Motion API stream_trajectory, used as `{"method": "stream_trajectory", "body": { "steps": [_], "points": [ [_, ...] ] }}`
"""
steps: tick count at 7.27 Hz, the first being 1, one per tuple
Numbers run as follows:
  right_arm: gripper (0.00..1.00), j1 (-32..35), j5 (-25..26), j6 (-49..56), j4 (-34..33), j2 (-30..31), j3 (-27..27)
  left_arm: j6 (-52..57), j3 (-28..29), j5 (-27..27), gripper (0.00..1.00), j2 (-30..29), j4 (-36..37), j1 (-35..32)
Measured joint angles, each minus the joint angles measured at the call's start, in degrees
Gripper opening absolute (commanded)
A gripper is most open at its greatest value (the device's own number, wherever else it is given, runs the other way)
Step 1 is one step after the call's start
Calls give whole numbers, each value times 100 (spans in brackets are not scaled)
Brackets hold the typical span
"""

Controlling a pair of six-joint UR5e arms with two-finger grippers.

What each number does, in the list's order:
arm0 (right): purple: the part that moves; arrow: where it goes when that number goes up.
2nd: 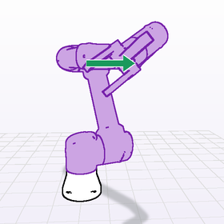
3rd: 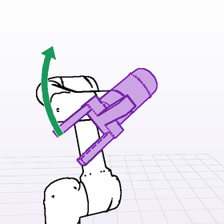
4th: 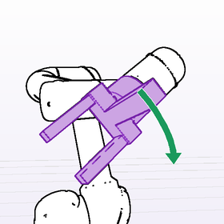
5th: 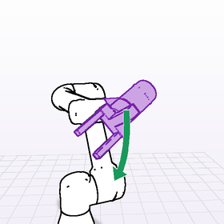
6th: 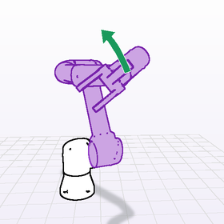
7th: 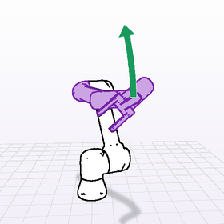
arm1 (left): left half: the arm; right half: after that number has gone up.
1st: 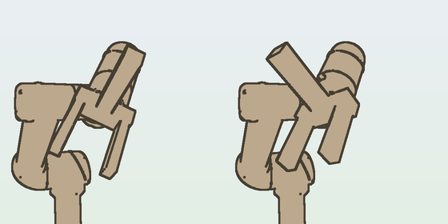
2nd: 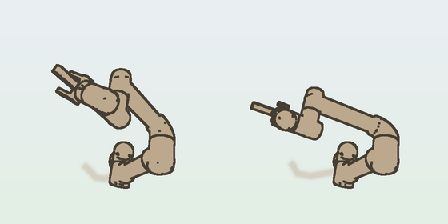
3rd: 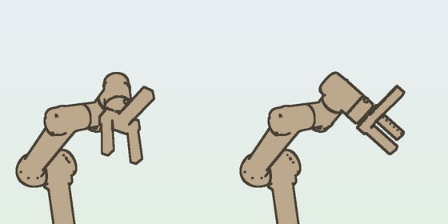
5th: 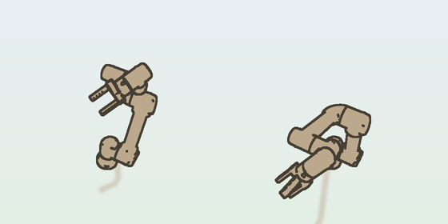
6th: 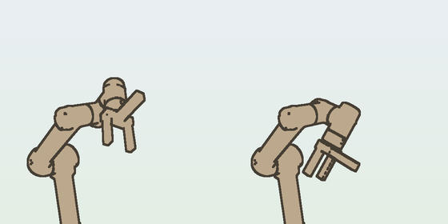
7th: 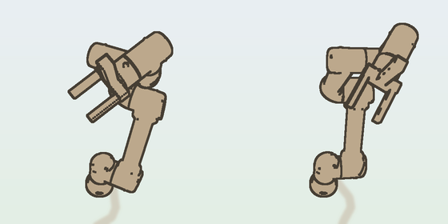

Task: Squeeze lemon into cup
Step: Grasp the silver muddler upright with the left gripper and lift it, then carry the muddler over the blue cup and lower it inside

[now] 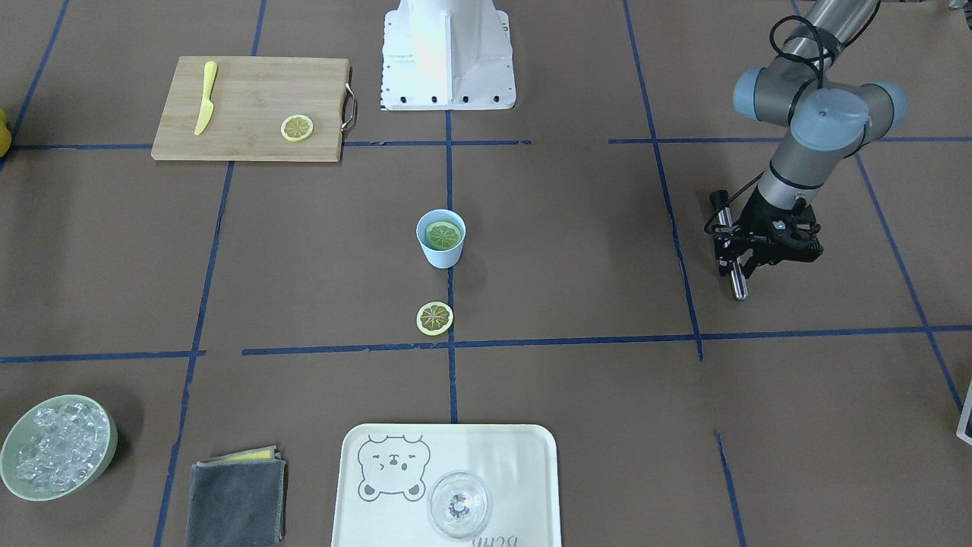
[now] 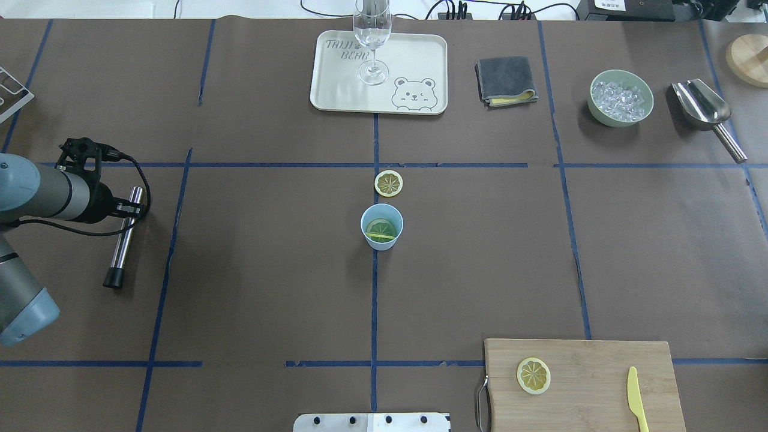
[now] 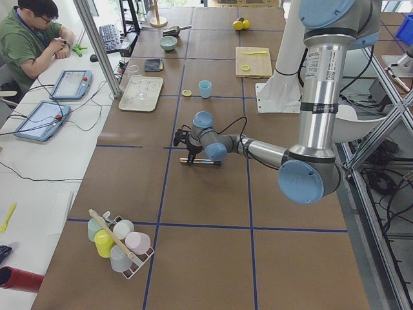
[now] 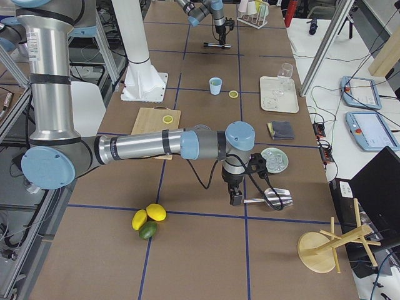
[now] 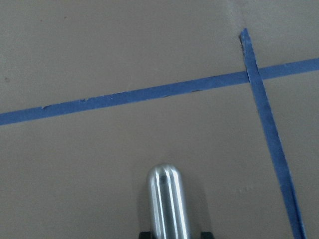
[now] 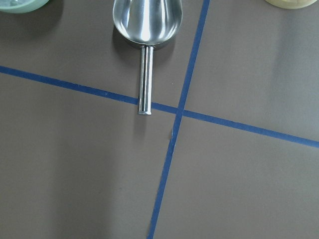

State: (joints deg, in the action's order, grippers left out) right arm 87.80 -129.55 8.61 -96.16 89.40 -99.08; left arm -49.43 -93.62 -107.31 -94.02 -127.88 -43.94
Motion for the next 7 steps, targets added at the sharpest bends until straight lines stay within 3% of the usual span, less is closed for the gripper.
{"method": "stream_trajectory", "body": {
  "steps": [3,5,7],
  "points": [
    [100,10,0,0,1,-1,-6,-1,-231,-6,0,-94,0,-5],
    [100,16,0,-6,1,0,-7,237,-739,5,0,-617,-83,-43],
    [100,15,0,-8,1,7,-6,445,-1047,0,0,-1148,-1200,-58]
  ]
}}
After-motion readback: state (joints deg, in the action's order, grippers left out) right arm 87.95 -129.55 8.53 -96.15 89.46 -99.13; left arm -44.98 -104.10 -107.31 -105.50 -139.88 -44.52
